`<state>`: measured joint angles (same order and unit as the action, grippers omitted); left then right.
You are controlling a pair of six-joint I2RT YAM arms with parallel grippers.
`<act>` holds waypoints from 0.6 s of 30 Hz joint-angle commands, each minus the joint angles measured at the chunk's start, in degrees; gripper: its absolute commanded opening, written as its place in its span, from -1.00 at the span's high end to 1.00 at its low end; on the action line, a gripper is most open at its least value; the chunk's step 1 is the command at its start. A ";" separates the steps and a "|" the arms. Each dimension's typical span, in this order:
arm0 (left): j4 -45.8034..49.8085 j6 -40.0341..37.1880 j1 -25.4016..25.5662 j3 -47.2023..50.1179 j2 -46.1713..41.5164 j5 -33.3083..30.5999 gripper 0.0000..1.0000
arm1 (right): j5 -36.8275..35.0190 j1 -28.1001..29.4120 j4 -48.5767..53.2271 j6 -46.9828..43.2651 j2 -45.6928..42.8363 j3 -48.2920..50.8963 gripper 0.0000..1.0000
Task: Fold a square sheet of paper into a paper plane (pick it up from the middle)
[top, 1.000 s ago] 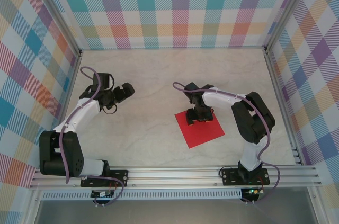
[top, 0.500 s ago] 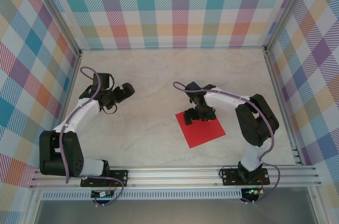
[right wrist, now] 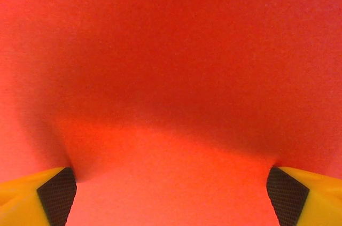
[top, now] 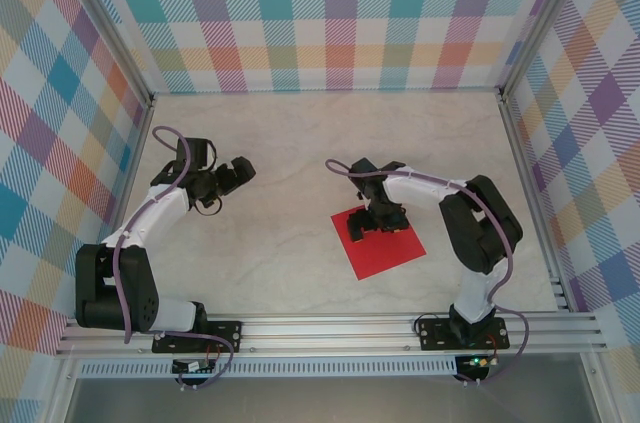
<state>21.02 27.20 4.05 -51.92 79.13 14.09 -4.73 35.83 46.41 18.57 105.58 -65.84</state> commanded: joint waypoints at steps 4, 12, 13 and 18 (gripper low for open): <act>0.62 0.48 0.61 0.07 0.69 0.85 -1.00 | -0.93 -0.15 1.59 2.06 5.56 1.06 -0.78; 0.63 0.53 0.61 0.06 1.03 0.94 -1.00 | -0.02 -0.17 -0.42 3.33 6.14 2.56 -0.52; 0.68 0.52 0.60 0.03 1.05 0.87 -1.00 | -0.02 -0.16 -0.55 3.49 6.07 2.76 -0.50; 0.25 0.78 0.61 0.41 1.20 1.37 -1.00 | -0.39 -0.15 -1.13 4.00 4.46 3.22 -0.39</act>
<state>20.93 27.46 4.05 -51.92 79.79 14.13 -4.93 35.81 47.27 21.15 106.43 -66.67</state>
